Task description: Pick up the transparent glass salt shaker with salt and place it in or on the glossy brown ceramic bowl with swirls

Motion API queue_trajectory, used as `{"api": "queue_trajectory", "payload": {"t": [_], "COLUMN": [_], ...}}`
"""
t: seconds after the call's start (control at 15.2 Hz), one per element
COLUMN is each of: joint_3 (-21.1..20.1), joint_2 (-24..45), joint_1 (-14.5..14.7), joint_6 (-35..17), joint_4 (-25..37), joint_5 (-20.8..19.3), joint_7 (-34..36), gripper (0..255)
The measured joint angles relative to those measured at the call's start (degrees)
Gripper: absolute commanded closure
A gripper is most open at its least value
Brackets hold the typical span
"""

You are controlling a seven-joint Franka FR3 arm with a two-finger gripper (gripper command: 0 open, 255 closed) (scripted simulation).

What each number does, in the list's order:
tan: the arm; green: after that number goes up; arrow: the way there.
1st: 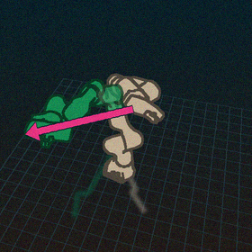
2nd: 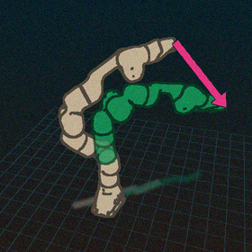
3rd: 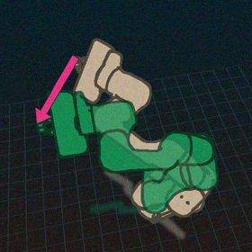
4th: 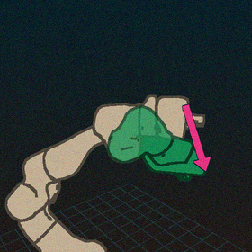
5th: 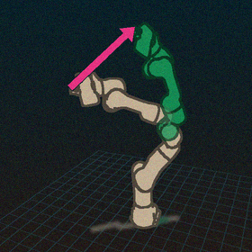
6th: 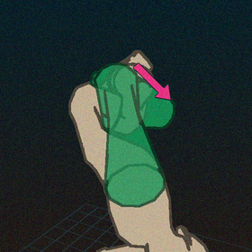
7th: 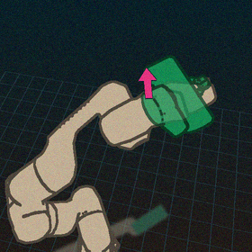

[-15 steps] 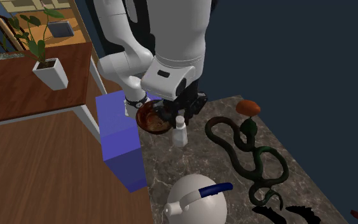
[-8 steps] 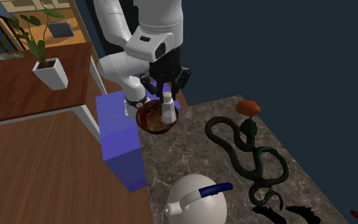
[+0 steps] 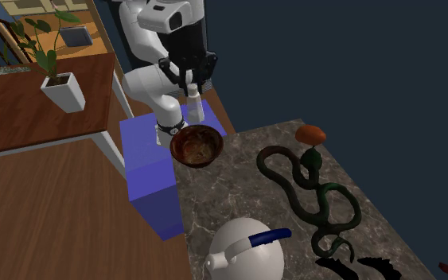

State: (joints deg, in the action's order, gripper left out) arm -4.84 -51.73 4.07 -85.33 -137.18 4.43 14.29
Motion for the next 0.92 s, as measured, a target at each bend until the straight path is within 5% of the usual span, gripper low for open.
{"api": "queue_trajectory", "payload": {"t": [0.92], "joint_3": [-0.12], "joint_2": [-6.33], "joint_1": [0.41], "joint_6": [-6.47], "joint_4": [-13.00], "joint_5": [0.41], "joint_7": [-0.47], "gripper": [255]}}
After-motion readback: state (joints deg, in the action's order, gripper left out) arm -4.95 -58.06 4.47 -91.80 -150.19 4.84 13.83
